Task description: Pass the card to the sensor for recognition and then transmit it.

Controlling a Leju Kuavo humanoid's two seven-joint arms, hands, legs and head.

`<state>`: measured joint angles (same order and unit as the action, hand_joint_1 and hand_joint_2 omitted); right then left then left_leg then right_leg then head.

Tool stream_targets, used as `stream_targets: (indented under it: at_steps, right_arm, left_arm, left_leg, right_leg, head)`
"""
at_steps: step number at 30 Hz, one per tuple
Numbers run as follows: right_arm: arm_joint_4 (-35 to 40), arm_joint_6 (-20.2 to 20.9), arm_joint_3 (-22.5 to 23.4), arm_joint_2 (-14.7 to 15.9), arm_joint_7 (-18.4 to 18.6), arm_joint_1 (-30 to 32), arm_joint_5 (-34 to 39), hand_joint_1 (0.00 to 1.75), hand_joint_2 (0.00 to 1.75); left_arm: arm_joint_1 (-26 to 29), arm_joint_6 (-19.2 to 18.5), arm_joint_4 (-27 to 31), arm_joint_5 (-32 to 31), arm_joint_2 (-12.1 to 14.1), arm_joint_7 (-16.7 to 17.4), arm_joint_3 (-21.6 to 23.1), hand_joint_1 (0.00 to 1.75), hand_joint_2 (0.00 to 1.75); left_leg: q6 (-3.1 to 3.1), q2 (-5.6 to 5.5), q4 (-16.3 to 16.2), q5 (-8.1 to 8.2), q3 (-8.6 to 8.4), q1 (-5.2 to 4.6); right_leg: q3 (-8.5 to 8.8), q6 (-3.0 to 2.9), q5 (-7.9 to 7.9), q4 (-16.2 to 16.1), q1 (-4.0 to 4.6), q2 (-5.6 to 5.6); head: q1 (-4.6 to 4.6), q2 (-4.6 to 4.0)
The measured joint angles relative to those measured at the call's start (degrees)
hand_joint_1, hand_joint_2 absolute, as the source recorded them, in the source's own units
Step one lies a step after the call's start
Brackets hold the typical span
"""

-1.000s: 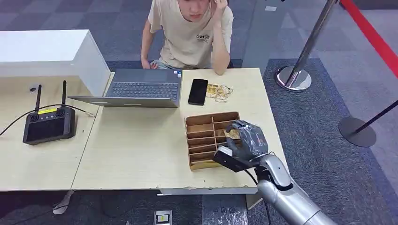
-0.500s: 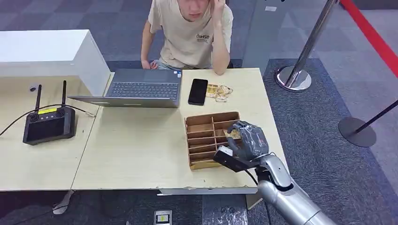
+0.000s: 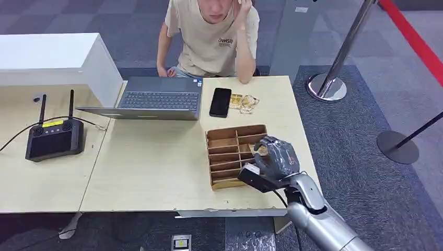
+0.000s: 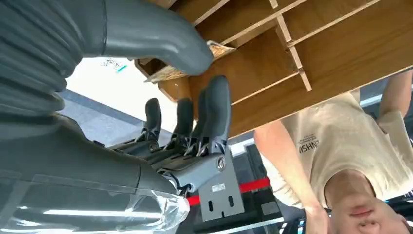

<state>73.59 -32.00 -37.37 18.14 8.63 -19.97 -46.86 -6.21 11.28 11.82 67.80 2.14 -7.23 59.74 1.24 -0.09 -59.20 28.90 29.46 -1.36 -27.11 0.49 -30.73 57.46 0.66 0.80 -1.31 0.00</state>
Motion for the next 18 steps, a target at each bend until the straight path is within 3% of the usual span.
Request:
stream_targets:
  at_steps: [18]
  right_arm:
    - [0.0,-0.6,1.1,0.2,-0.4,0.7,0.9,1.01,1.75]
  left_arm:
    - [0.0,-0.1,0.0,-0.4,0.1,0.0,0.0,0.0,1.75]
  left_leg:
    - [0.0,0.0,0.0,0.0,0.0,0.0]
  right_leg:
    - [0.0,0.0,0.0,0.0,0.0,0.0]
  head:
    - [-0.02,0.0]
